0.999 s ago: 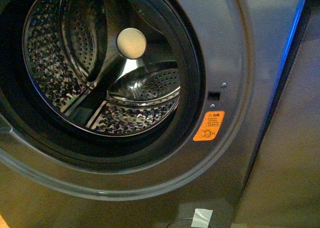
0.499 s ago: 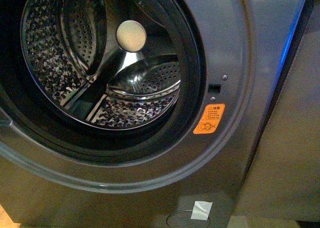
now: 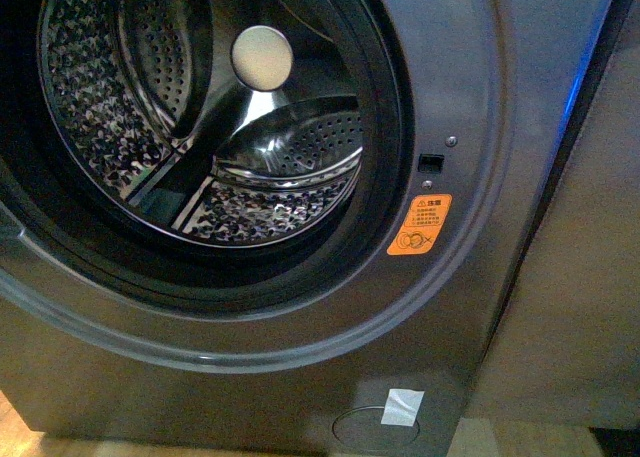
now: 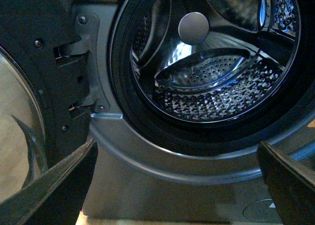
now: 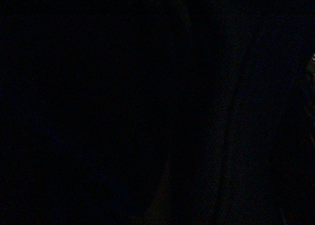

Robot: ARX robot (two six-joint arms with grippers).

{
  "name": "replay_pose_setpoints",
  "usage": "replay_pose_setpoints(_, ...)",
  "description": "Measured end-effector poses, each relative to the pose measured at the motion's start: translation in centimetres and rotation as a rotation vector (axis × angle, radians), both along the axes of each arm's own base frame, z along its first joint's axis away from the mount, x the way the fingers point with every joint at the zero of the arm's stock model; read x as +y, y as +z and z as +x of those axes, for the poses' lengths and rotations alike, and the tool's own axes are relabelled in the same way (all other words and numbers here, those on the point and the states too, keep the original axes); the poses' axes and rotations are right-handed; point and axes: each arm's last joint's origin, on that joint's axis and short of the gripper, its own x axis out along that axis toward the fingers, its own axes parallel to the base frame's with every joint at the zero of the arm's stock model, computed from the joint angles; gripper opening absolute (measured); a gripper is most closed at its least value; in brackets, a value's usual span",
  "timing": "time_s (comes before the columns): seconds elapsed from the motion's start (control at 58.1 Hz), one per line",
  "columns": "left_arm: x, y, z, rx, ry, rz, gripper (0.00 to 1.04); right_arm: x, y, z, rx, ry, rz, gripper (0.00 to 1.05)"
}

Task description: Put clothes into washing machine

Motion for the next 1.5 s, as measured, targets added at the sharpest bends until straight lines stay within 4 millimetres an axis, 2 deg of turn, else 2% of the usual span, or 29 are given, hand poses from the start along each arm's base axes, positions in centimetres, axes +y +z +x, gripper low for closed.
replay_pose_setpoints(0.138,0.0,0.0,0.0,0.0,0.0,0.0,0.98,-0.2,-0.3,-0.4,-0.002,-0.001,0.001,0.95)
replay_pose_setpoints(0.396,0.0,0.0,0.0,0.0,0.0,0.0,0.98,-0.1,0.0,-0.5,-0.045,-0.024,-0.042,0.61)
replay_pose_setpoints(0.413,0.0,0.0,0.0,0.0,0.0,0.0,0.98,-0.1,0.3,-0.5,-0.046,-0.03,-0.057,0.56)
replay_pose_setpoints(0.551,0.0,0.0,0.0,0.0,0.0,0.0,0.98,0.2,1.9,-0.4,-0.081,-0.018,-0.164,0.4)
replay_pose_setpoints(0.603,0.0,0.0,0.0,0.0,0.0,0.0,0.98,0.2,3.4,-0.5,-0.115,-0.013,-0.226,0.3)
replay_pose_setpoints(0.706,0.0,0.0,0.0,0.0,0.0,0.0,0.98,-0.5,9.0,-0.7,-0.242,-0.003,-0.339,0.1)
replay_pose_setpoints(0.758,0.0,0.0,0.0,0.0,0.0,0.0,0.98,-0.6,11.1,-0.8,-0.292,0.005,-0.369,0.08)
replay_pose_setpoints(0.878,0.0,0.0,0.0,0.0,0.0,0.0,0.98,0.3,17.7,-1.4,-0.44,0.046,-0.445,0.06)
replay_pose_setpoints(0.913,0.0,0.0,0.0,0.0,0.0,0.0,0.98,1.2,20.5,-1.9,-0.502,0.073,-0.468,0.06)
replay_pose_setpoints(1.05,0.0,0.0,0.0,0.0,0.0,0.0,0.98,3.9,26.7,-3.1,-0.641,0.139,-0.491,0.06)
replay_pose_setpoints(1.102,0.0,0.0,0.0,0.0,0.0,0.0,0.98,5.1,30.0,-3.6,-0.721,0.173,-0.518,0.06)
replay_pose_setpoints(1.24,0.0,0.0,0.0,0.0,0.0,0.0,0.98,8.4,41.7,-3.8,-0.989,0.254,-0.681,0.06)
replay_pose_setpoints(1.343,0.0,0.0,0.0,0.0,0.0,0.0,0.98,11.1,49.5,-3.2,-1.172,0.304,-0.743,0.06)
replay_pose_setpoints(1.429,0.0,0.0,0.0,0.0,0.0,0.0,0.98,13.2,53.9,-2.6,-1.269,0.339,-0.747,0.06)
replay_pose_setpoints(1.498,0.0,0.0,0.0,0.0,0.0,0.0,0.98,16.4,58.4,-1.6,-1.364,0.406,-0.694,0.06)
